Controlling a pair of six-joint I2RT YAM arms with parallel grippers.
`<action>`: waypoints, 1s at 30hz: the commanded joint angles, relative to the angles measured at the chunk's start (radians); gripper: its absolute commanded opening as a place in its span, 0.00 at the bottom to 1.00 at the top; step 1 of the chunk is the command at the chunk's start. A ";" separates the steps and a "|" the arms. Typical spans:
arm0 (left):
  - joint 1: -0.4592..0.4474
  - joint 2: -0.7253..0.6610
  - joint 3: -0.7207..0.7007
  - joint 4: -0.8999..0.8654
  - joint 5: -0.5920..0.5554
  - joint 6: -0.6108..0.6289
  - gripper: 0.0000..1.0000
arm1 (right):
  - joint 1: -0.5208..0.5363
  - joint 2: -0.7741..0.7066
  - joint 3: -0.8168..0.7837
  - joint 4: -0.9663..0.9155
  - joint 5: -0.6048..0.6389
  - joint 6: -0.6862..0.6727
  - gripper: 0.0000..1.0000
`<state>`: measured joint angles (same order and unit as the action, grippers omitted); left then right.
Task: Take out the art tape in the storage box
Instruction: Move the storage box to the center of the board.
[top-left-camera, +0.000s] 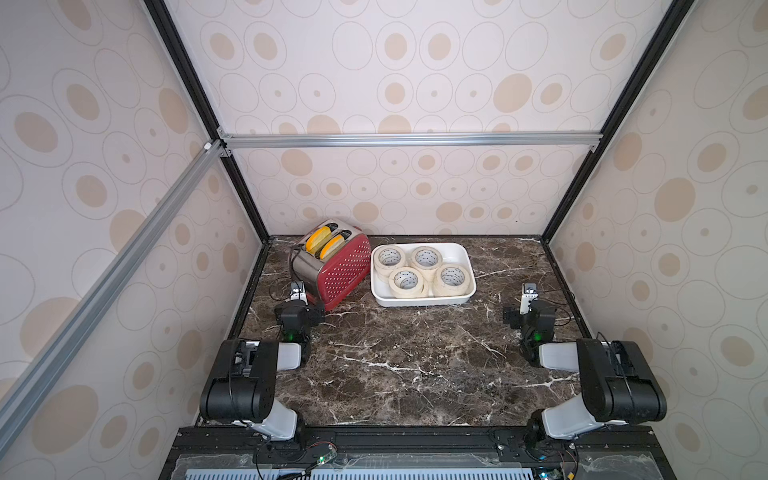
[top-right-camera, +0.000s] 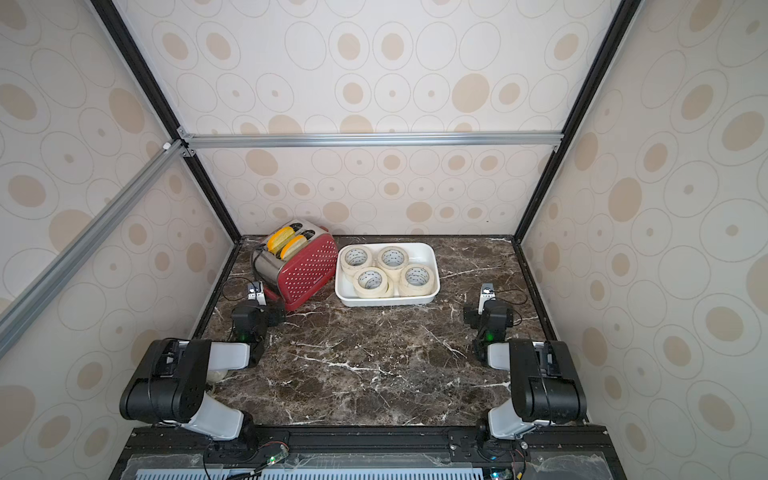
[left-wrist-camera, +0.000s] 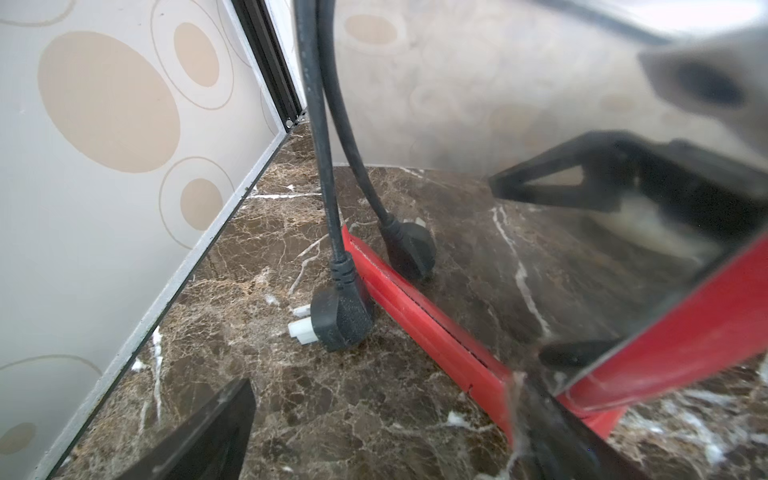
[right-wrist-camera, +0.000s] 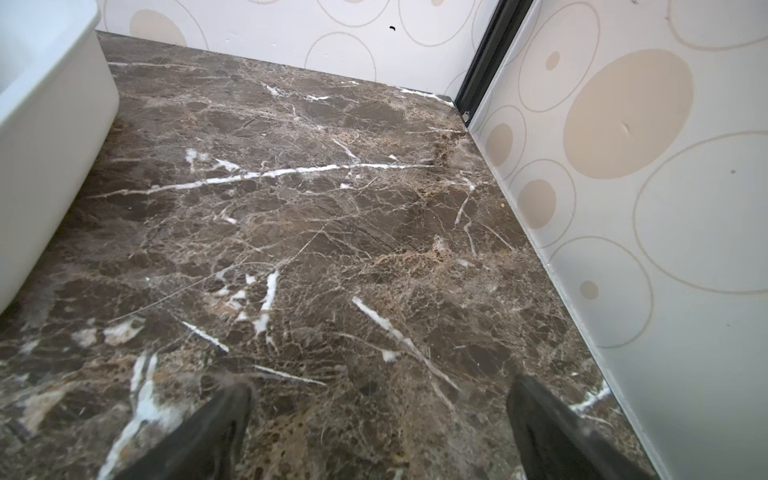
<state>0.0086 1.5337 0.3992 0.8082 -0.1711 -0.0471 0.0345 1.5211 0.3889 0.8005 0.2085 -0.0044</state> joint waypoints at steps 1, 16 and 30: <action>0.007 0.006 0.027 0.027 -0.009 0.005 0.99 | 0.005 0.013 0.016 0.015 0.006 0.002 1.00; 0.007 0.008 0.028 0.025 -0.010 0.001 0.99 | 0.004 0.012 0.016 0.015 0.005 0.003 1.00; 0.007 -0.281 0.024 -0.194 -0.154 -0.056 0.99 | -0.019 -0.071 0.050 -0.113 -0.014 0.032 1.00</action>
<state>0.0086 1.3857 0.3988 0.6853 -0.2279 -0.0650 0.0219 1.5074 0.4011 0.7578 0.1761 0.0006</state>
